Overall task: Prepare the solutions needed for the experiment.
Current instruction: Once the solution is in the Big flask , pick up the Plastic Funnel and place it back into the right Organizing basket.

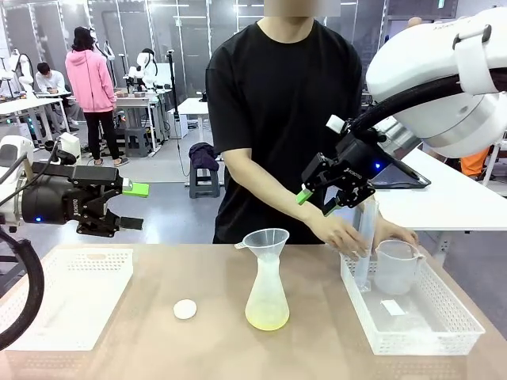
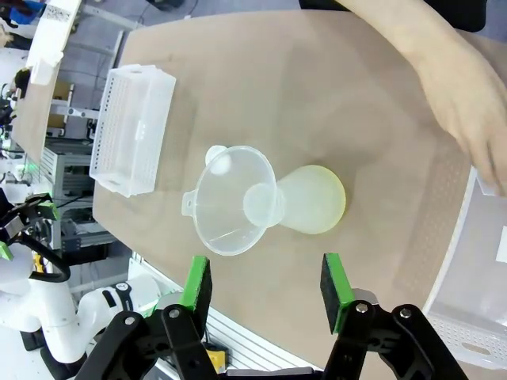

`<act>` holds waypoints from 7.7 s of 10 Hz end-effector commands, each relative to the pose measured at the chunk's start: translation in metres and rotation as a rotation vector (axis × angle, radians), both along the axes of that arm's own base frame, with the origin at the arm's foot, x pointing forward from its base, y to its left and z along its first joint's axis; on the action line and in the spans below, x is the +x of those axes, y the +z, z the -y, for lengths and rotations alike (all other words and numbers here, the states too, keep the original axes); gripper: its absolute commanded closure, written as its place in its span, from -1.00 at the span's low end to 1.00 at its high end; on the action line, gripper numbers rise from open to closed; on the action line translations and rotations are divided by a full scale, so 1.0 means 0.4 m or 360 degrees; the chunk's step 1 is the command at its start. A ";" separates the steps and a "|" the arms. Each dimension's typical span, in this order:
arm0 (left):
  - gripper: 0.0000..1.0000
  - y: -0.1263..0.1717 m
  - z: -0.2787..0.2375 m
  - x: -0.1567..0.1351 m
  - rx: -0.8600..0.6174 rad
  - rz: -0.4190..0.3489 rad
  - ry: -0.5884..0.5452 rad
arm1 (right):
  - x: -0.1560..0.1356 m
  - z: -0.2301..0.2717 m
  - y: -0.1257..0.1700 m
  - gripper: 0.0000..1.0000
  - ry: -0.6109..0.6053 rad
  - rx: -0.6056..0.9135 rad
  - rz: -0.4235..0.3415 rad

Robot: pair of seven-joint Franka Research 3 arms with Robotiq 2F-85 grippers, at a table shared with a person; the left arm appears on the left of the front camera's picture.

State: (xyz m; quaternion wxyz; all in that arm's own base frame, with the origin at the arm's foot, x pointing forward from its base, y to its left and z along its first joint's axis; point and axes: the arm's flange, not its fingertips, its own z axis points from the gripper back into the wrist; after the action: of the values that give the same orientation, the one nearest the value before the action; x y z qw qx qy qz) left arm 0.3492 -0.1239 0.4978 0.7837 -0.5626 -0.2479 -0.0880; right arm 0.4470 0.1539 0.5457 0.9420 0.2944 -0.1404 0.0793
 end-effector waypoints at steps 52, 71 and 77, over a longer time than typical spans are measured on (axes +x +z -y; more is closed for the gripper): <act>-1.00 0.007 0.003 -0.002 0.0003 -0.0021 0.0013 | 0.016 0.062 0.086 1.00 0.0094 -0.0232 -0.0183; -1.00 0.007 0.003 -0.002 0.0003 -0.0021 0.0013 | 0.012 0.464 -0.106 0.93 -0.0588 -0.0351 -0.0717; -1.00 0.007 0.003 -0.002 0.0003 -0.0021 0.0013 | 0.109 0.423 -0.232 0.93 -0.0771 -0.0522 -0.1049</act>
State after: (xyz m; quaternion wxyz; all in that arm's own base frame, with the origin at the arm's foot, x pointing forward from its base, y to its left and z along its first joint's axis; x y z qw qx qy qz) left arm 0.3492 -0.1238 0.4978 0.7837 -0.5627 -0.2480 -0.0879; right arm 0.4832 -0.0196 0.4511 0.9672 0.1286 0.1054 -0.1921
